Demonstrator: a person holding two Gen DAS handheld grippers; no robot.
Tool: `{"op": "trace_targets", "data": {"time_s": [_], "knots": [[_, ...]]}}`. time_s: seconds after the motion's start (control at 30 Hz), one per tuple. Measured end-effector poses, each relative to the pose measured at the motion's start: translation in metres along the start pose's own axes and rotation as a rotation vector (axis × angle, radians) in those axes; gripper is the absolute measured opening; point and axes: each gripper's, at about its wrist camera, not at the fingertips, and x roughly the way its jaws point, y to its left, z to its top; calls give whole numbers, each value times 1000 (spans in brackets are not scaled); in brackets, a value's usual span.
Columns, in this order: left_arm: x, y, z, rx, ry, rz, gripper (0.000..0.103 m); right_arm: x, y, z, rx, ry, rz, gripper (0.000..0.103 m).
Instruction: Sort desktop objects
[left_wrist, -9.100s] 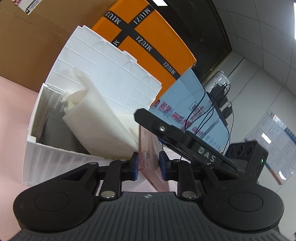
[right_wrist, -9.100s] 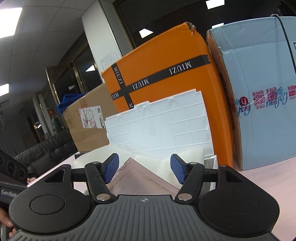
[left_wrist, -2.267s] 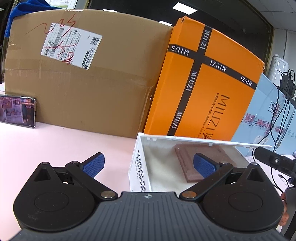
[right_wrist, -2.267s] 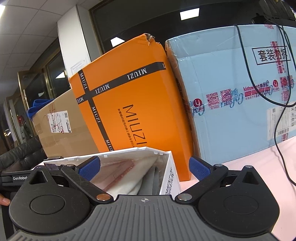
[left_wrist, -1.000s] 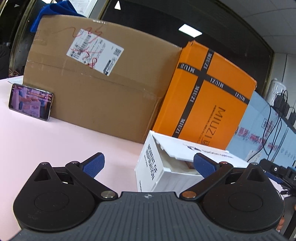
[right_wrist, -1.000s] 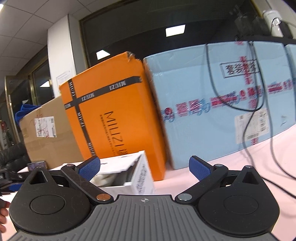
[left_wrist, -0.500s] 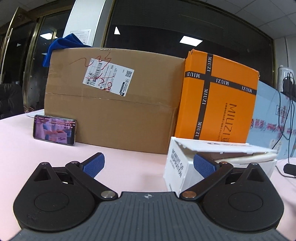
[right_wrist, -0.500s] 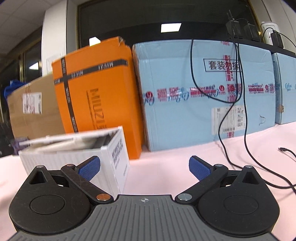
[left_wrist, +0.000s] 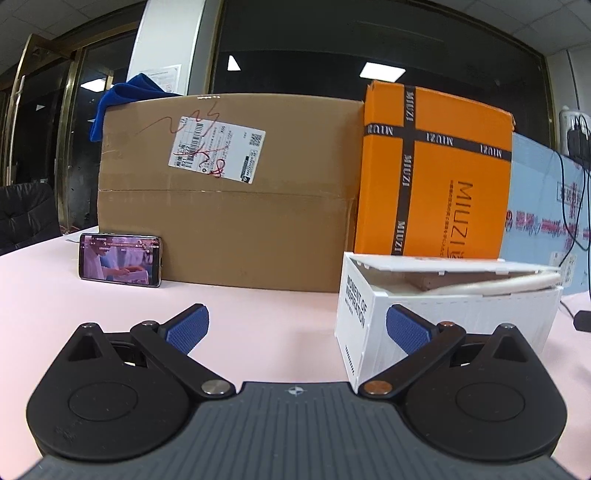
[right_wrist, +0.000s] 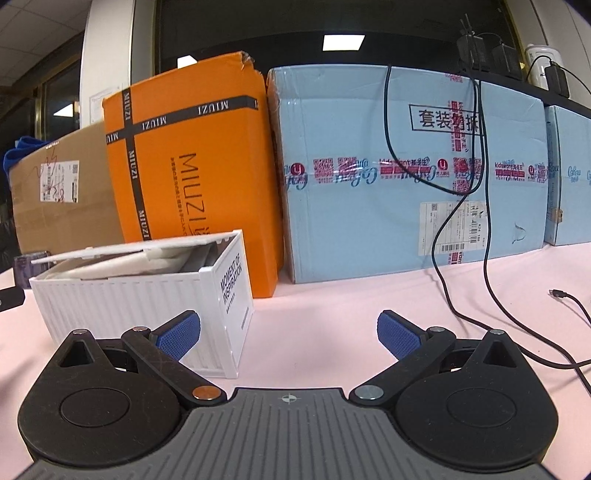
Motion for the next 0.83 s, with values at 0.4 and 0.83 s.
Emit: {"op": "trace_targets", "data": {"time_s": [0.4,0.83], "knots": [[2,-12,-2,72,8,-21,103,7,4,-3,-18,53,-17,103],[3,-12,-3,74,20,-32,103,9,2,-2,-10,66,-18,103]]}}
